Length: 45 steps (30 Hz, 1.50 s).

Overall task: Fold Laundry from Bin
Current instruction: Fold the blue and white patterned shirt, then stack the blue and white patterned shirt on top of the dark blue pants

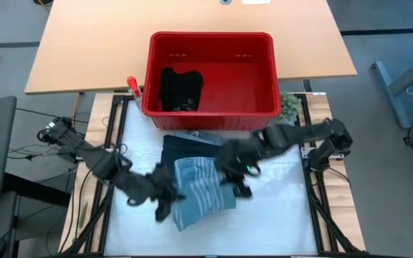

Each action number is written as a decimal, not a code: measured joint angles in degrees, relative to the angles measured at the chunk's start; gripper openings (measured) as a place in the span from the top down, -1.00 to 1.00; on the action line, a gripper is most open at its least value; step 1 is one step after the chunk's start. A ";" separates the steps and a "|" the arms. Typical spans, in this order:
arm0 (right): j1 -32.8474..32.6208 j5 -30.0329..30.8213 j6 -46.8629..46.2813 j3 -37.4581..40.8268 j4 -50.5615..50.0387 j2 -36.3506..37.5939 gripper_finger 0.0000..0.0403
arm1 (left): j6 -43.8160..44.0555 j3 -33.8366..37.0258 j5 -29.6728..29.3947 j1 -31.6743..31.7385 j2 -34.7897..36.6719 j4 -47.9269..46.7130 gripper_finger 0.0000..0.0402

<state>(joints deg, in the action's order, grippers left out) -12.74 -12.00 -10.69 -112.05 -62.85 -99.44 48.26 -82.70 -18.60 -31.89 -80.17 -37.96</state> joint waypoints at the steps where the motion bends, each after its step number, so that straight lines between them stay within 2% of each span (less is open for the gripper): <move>1: 1.95 -0.07 1.18 0.12 -1.12 -0.12 0.85 | -1.24 0.00 -0.86 1.39 0.54 -3.00 1.00; 5: 9.38 -0.94 5.05 4.28 -0.85 -1.27 0.85 | -3.00 1.96 -4.19 7.04 2.52 -14.32 1.00; 11: 14.35 -3.65 7.64 9.98 0.05 -4.01 0.83 | -9.04 14.06 3.10 13.60 3.52 -7.65 1.00; 17: 15.81 -2.64 12.70 9.27 -2.04 -4.34 0.41 | -12.65 17.43 5.84 16.66 4.14 -8.38 1.00; 20: 16.71 -1.85 13.89 6.36 -6.56 -4.34 0.17 | -15.58 16.85 5.77 18.11 5.58 -7.73 1.00; 24: 16.64 -1.78 11.04 0.60 -12.29 -4.32 -0.06 | -18.79 16.90 7.60 20.71 6.37 -7.79 1.00; 27: 13.17 -1.30 9.18 -2.60 -15.33 -4.31 -0.15 | -21.96 16.90 9.99 22.55 6.62 -7.65 1.00; 29: 8.36 0.76 9.27 -2.85 -15.13 -3.95 -0.16 | -24.00 16.90 11.66 23.55 6.22 -7.53 1.00; 30: 5.42 3.65 9.77 -2.65 -15.11 -3.92 -0.16 | -24.91 16.90 12.56 24.01 6.09 -7.33 1.00; 35: -8.05 26.09 10.23 1.32 -13.27 -4.06 -0.13 | -27.66 16.90 16.03 25.39 6.07 -5.82 1.00; 38: -13.43 33.32 8.77 2.83 -11.32 -3.98 -0.13 | -28.34 16.90 17.93 25.75 6.08 -5.65 1.00; 41: -17.67 36.41 7.27 3.83 -12.32 -3.99 -0.13 | -29.18 16.90 19.14 25.84 6.07 -5.67 1.00; 45: -21.16 33.68 8.39 4.41 -10.37 -4.06 -0.13 | -29.88 16.90 21.06 26.19 6.07 -5.95 1.00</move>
<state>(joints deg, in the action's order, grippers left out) -33.91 21.68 -2.30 -107.64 -73.22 -103.50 18.38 -65.80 2.46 -5.70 -74.11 -43.92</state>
